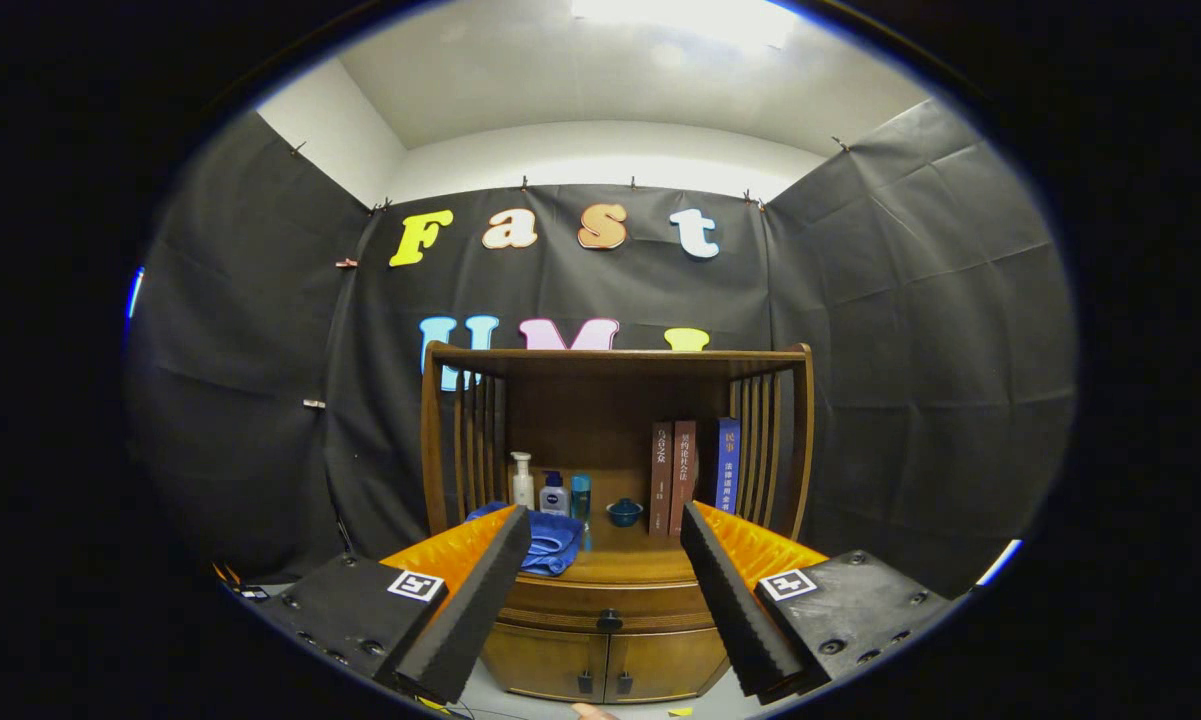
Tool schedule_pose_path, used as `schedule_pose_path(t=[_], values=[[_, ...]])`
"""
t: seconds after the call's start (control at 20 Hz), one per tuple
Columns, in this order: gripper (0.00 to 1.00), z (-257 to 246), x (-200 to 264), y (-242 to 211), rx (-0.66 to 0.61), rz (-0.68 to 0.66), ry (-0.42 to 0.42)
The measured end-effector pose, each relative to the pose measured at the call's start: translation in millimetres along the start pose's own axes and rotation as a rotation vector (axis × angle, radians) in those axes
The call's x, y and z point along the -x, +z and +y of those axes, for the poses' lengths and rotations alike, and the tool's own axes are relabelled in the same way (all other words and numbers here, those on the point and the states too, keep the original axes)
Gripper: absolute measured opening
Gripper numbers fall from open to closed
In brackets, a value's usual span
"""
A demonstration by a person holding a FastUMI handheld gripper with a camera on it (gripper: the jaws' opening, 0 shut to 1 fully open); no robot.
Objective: Pull open the drawer, take out the items inside it, and place them on the countertop above the cabinet.
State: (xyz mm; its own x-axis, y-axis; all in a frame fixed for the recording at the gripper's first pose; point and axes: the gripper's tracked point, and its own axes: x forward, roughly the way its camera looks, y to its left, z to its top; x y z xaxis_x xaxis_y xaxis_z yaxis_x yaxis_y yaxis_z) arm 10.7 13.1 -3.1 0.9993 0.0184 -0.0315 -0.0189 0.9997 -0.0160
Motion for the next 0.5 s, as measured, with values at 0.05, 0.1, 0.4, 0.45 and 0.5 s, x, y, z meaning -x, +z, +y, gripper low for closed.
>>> schedule_pose_path(t=[0.05,0.1,0.4,0.45,0.5], values=[[0.99,0.9,-1.8,-0.1,0.0,0.001,-0.002],[0.99,1.6,-3.1,-0.8,-0.001,0.004,-0.003],[0.99,5.7,-11.7,-5.8,0.001,0.022,-0.002],[0.99,6.5,-12.6,-7.2,0.002,0.025,0.001],[0.99,7.1,-13.9,-8.1,0.002,0.029,0.002]])
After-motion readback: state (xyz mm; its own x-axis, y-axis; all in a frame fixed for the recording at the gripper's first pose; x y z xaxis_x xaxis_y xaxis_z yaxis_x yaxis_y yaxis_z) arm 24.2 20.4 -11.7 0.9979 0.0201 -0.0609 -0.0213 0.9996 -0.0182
